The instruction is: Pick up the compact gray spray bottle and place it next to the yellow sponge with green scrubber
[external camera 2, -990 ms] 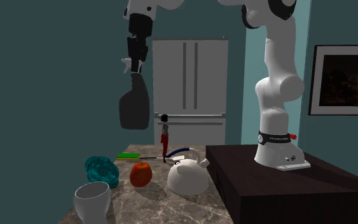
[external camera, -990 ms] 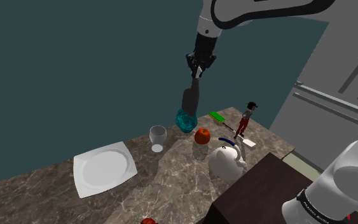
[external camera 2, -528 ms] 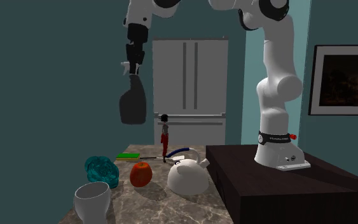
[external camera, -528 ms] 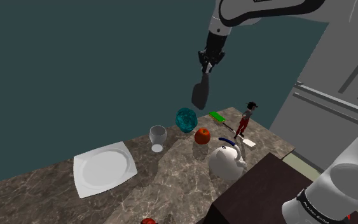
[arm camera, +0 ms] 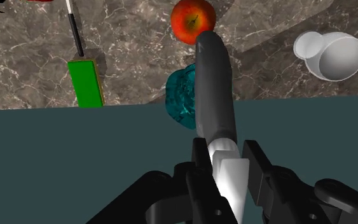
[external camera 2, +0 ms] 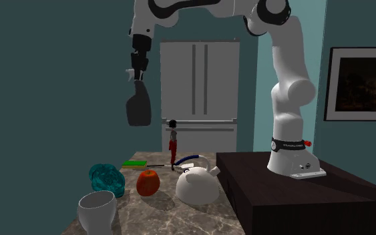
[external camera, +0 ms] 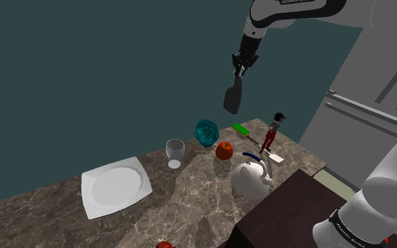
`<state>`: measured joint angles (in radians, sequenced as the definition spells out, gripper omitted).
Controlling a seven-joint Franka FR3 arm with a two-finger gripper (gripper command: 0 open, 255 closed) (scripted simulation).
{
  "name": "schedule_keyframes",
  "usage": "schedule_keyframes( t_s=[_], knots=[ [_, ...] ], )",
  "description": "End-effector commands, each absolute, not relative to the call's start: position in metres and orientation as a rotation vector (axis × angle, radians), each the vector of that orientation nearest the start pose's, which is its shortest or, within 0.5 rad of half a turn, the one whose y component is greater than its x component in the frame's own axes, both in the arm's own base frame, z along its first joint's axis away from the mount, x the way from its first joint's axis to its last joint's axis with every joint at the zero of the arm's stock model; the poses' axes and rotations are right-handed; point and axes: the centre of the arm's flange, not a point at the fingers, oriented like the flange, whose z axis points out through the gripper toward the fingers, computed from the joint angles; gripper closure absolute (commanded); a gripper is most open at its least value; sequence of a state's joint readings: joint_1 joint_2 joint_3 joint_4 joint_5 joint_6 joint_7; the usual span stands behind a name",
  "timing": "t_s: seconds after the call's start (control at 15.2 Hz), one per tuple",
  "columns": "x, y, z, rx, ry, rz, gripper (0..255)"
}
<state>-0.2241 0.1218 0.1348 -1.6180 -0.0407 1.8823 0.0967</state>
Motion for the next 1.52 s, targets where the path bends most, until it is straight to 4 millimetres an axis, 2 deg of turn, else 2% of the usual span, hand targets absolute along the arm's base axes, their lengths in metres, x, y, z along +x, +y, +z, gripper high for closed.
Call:
schedule_keyframes(
  t_s=[0.0, 0.66, 0.73, 1.45],
  knots=[
    [0.618, -0.088, 0.56, -3.144, 0.28, -0.228, 255],
    [0.653, -0.215, 0.561, -3.144, 0.28, -0.228, 255],
    [0.654, -0.222, 0.561, -3.144, 0.28, -0.228, 255],
    [0.654, -0.222, 0.503, -3.144, 0.28, -0.228, 255]
  ],
)
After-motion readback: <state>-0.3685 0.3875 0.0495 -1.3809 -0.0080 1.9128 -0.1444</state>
